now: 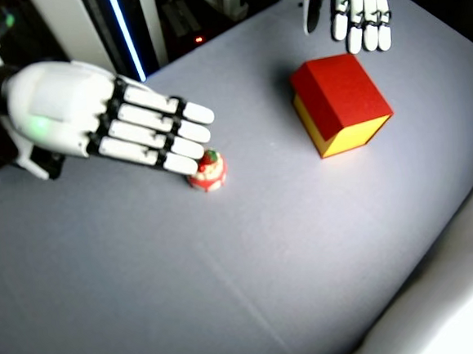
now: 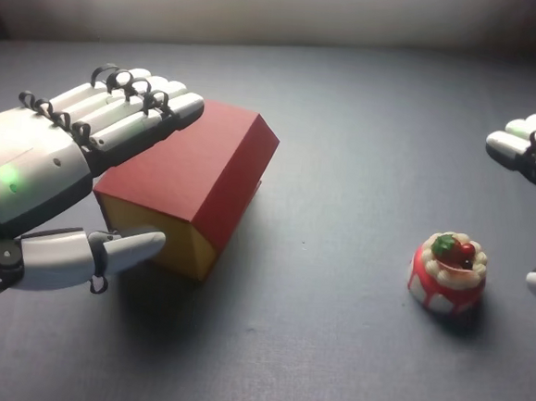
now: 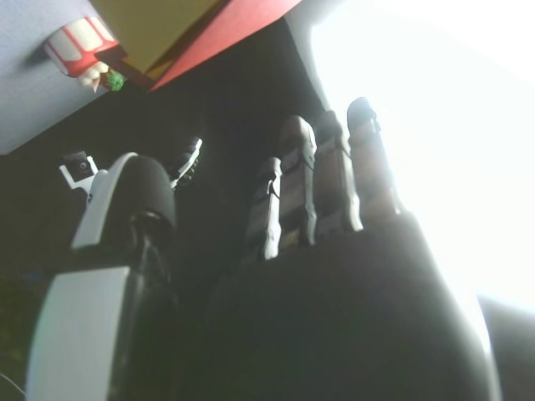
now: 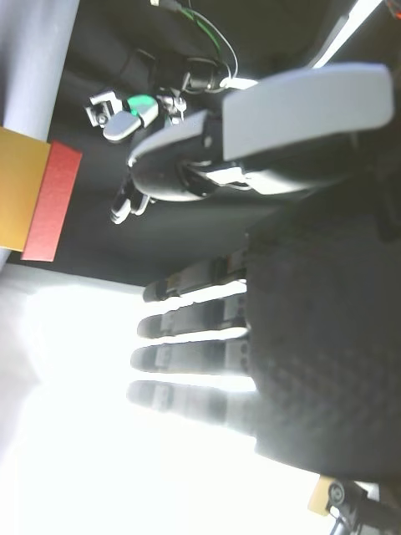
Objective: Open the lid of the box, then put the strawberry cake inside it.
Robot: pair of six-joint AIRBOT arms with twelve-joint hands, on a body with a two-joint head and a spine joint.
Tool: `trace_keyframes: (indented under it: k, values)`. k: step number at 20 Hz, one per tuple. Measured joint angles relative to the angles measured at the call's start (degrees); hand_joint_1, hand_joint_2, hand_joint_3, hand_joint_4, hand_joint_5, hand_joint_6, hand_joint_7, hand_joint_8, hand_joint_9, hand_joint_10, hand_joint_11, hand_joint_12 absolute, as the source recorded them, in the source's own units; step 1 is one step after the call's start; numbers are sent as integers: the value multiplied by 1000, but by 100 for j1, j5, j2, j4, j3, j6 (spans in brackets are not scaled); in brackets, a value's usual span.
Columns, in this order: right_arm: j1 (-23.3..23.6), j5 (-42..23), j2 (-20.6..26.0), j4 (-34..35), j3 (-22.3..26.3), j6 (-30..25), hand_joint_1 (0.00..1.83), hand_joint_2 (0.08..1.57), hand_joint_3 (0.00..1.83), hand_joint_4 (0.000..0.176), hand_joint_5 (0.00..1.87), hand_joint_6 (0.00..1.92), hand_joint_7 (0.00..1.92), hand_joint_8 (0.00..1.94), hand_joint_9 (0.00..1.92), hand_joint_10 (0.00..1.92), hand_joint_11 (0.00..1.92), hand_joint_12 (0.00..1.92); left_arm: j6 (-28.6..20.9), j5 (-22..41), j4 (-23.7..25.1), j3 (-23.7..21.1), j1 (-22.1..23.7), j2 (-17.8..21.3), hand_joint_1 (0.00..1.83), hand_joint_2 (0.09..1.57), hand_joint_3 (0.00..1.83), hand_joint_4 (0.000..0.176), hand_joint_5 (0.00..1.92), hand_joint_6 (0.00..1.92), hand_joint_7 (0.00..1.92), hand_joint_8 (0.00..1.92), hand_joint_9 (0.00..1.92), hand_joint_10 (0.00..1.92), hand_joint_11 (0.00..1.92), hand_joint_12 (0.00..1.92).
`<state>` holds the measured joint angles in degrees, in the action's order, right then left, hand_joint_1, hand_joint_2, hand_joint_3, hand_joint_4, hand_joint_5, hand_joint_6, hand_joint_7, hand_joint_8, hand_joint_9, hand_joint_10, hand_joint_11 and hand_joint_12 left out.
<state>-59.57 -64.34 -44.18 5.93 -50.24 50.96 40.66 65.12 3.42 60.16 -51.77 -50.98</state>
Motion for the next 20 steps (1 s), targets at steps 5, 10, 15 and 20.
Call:
trace_keyframes:
  k: [5,10,15,20]
  values:
    - [-90,-20,-24,94,0,0,458,1326,11,0,0,0,0,0,0,0,0,0,2,-24,9,7,-2,0,605,1243,0,16,0,0,0,0,0,0,0,0]
    - [-149,-22,-42,170,0,0,474,1328,6,0,0,0,0,0,0,0,0,0,0,-129,22,87,57,-133,961,1114,0,65,0,0,0,0,0,0,0,0]
    - [-210,-52,-52,219,-7,-4,485,1329,4,0,0,0,0,0,0,0,0,0,2,-337,-109,321,278,-426,1005,1087,0,176,0,0,0,0,0,0,0,0]
    - [-214,-50,-101,238,-17,-72,482,1319,0,0,0,0,0,0,0,0,0,0,0,-684,-267,592,501,-828,926,1123,0,176,0,0,0,0,0,0,0,0]
